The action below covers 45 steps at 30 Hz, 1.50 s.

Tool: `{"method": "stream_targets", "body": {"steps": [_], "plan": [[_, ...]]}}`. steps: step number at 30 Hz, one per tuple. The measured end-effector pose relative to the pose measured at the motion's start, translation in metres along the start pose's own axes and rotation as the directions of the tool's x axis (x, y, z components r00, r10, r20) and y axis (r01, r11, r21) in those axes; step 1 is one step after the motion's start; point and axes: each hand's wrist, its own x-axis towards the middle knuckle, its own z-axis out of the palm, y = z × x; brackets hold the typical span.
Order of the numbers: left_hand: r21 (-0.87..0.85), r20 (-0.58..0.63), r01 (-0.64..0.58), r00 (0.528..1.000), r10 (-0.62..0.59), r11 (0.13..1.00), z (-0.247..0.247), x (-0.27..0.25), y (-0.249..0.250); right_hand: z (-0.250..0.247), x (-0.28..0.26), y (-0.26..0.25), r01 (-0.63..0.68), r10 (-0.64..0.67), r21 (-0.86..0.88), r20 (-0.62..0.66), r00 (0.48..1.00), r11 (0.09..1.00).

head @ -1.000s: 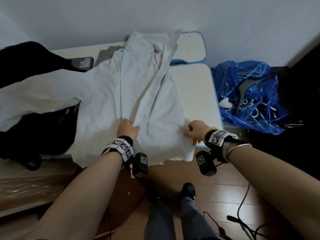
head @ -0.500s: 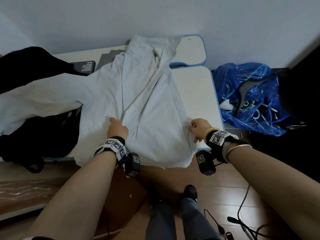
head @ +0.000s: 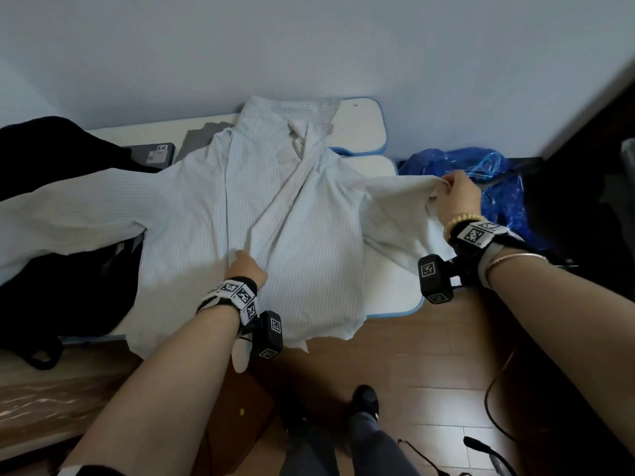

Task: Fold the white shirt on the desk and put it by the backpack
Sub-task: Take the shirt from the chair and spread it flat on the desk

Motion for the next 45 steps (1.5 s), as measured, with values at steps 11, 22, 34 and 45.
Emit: {"method": "stream_targets", "body": {"steps": [11, 22, 34, 45], "plan": [[0.213, -0.074, -0.167, 0.980, 0.186, 0.963, -0.008, 0.017, 0.067, -0.004, 0.046, -0.003, 0.094, -0.091, -0.030, 0.075, 0.993, 0.995], [0.044, -0.136, -0.376, 0.916, 0.378, 0.926, -0.037, 0.050, 0.141, 0.024, 0.084, -0.031, 0.069, -0.050, -0.130, 0.142, 0.989, 0.989], [0.025, -0.145, -0.465, 0.874, 0.463, 0.885, -0.069, 0.129, 0.215, 0.105, 0.111, -0.079, 0.189, -0.068, -0.228, 0.451, 0.890, 0.955], [0.295, -0.057, -0.530, 0.821, 0.568, 0.795, -0.066, 0.182, 0.230, 0.159, 0.134, -0.101, 0.092, 0.005, -0.166, 0.509, 0.861, 0.982]]}}
